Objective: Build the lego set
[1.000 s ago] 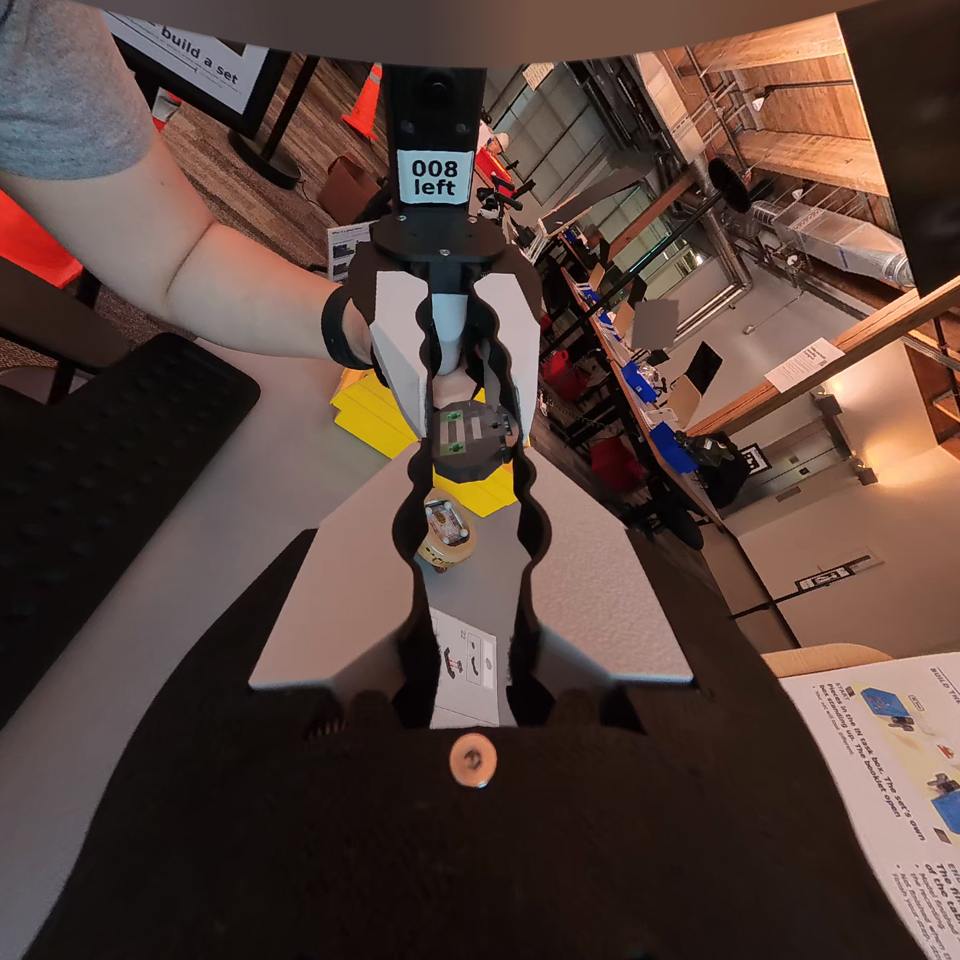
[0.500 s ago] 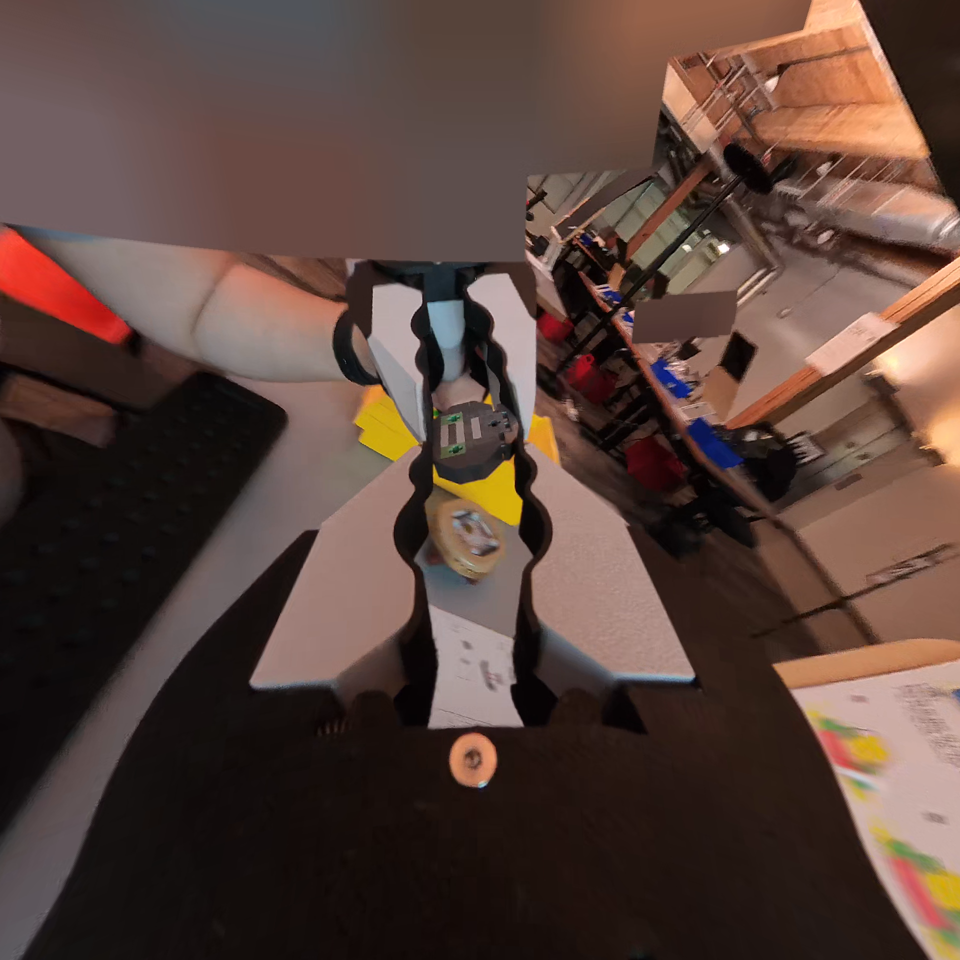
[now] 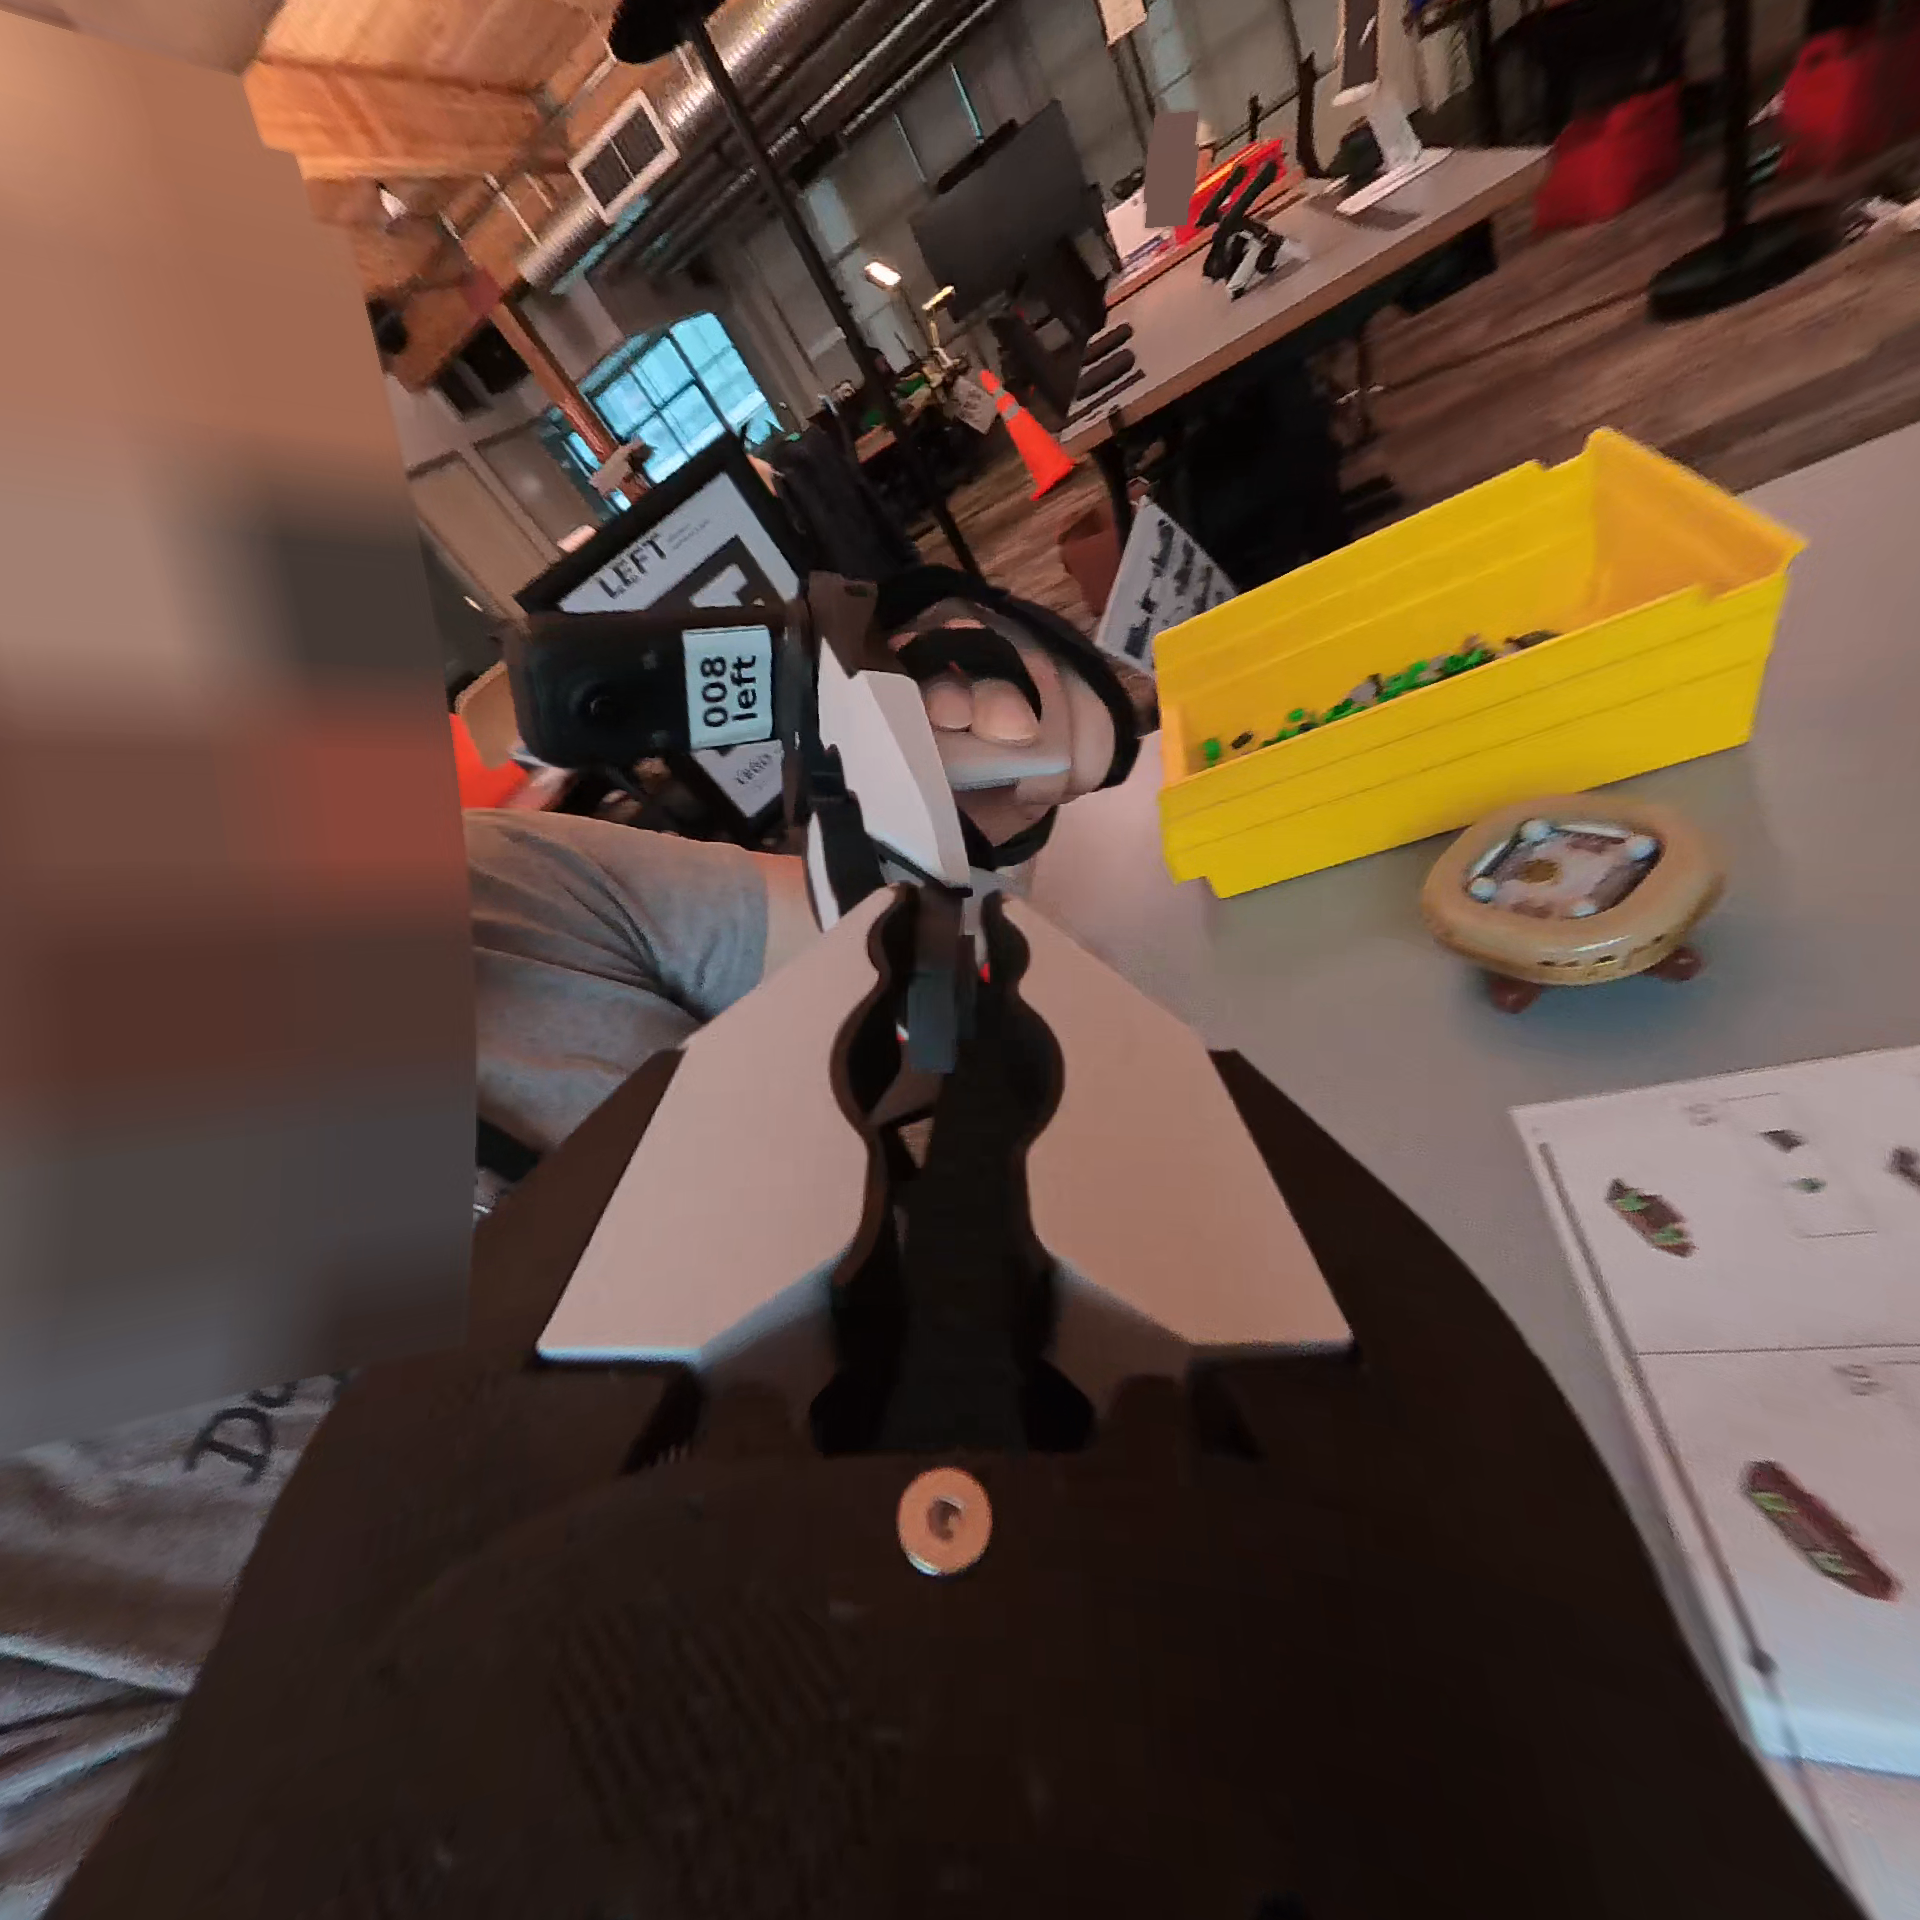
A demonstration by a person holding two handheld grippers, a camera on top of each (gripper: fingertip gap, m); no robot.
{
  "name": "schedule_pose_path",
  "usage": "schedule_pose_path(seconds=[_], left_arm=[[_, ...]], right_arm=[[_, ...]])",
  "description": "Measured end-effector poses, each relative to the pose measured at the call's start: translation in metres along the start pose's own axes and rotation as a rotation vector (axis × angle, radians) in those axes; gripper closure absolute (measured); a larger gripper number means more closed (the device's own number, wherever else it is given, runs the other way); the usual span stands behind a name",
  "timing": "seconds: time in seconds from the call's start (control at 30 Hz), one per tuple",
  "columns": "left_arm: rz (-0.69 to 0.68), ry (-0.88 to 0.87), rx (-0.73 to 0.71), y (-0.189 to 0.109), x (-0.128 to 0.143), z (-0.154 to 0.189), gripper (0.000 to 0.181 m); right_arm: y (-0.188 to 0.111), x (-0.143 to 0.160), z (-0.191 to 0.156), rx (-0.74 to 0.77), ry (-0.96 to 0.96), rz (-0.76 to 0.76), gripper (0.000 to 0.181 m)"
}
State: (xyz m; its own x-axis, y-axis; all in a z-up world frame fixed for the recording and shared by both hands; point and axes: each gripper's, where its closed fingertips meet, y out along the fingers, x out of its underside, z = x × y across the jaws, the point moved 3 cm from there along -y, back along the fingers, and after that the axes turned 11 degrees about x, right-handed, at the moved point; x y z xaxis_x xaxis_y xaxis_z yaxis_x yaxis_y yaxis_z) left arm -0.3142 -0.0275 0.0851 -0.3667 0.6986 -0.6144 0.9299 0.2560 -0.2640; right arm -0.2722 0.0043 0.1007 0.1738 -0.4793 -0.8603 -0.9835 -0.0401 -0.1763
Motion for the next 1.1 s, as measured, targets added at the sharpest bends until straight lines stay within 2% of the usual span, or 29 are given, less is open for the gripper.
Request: schedule_pose_path(seconds=[0.13,0.4,0.67,1.1], left_arm=[[-0.017,0.003,0.003,0.0018,0.0024,0.0008,0.149],[-0.004,-0.028,0.022,0.0021,0.0038,0.0018,0.149],[0.043,-0.109,0.063,-0.0003,0.0038,0.0015,0.15],[0.063,-0.122,0.082,-0.0028,-0.0004,0.0015,0.149]], right_arm=[[0.002,0.0039,0.0025,-0.032,0.058,-0.028,0.173],[0.0036,0.0065,0.0021,-0.029,0.025,-0.041,0.175],[0.0049,0.0064,-0.0003,0.064,-0.16,-0.03,0.176],[0.0043,0.0063,-0.005,0.038,-0.213,-0.016,0.172]])
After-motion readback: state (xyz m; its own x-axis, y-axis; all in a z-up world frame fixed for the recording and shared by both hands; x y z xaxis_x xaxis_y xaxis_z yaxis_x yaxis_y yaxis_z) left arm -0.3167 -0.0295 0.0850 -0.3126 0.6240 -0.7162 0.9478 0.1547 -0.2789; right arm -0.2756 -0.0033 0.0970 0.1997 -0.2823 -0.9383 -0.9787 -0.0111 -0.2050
